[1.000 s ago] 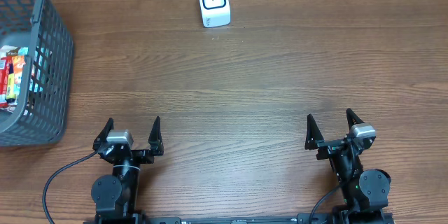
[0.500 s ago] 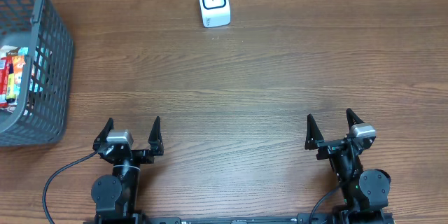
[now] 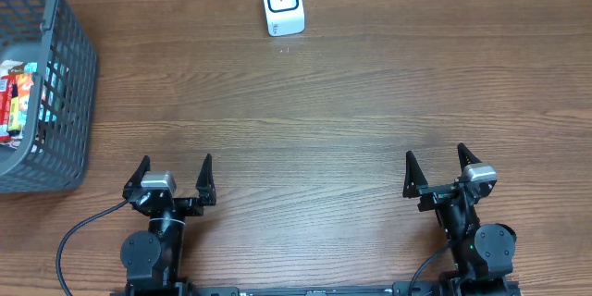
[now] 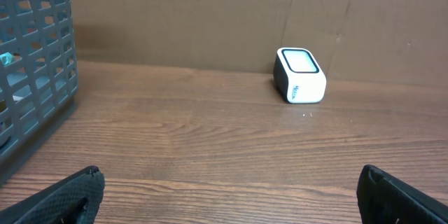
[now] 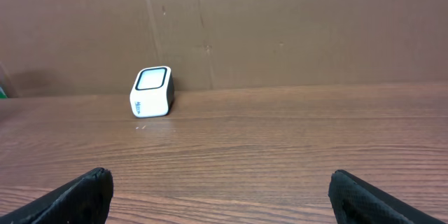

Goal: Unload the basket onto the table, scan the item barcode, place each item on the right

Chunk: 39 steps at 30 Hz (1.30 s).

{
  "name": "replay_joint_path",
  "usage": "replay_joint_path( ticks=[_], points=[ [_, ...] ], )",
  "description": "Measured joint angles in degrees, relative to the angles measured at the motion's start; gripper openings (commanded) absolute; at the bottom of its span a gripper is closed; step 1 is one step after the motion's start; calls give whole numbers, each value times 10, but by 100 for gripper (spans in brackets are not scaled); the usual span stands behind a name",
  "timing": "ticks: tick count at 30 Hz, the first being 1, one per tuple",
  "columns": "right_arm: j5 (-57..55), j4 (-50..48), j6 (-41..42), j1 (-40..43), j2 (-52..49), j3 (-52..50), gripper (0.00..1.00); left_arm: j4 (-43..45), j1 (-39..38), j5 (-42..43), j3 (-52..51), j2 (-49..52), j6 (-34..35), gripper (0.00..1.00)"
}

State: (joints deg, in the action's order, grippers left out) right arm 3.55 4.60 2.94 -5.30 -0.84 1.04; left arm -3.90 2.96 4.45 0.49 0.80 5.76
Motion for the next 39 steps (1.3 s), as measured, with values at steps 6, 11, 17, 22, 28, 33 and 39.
replay_joint_path(
  ticks=[6,11,17,22,28,33,39],
  points=[
    [0,0,0,0,0,0,100,22,0,-3,0,0,0,100],
    [0,1,0,0,0,0,100,223,0,43,5,0,1,100],
    [0,1,0,0,0,0,100,264,0,63,138,4,-8,100],
    [0,1,0,0,0,0,100,151,0,57,357,55,-53,100],
    [0,2,0,0,0,0,100,-161,0,-12,700,238,-79,100],
    [0,1,0,0,1,0,100,-424,0,-69,980,438,-94,100],
    [0,1,0,0,1,0,100,-679,0,-82,1232,669,-95,100]
  ],
)
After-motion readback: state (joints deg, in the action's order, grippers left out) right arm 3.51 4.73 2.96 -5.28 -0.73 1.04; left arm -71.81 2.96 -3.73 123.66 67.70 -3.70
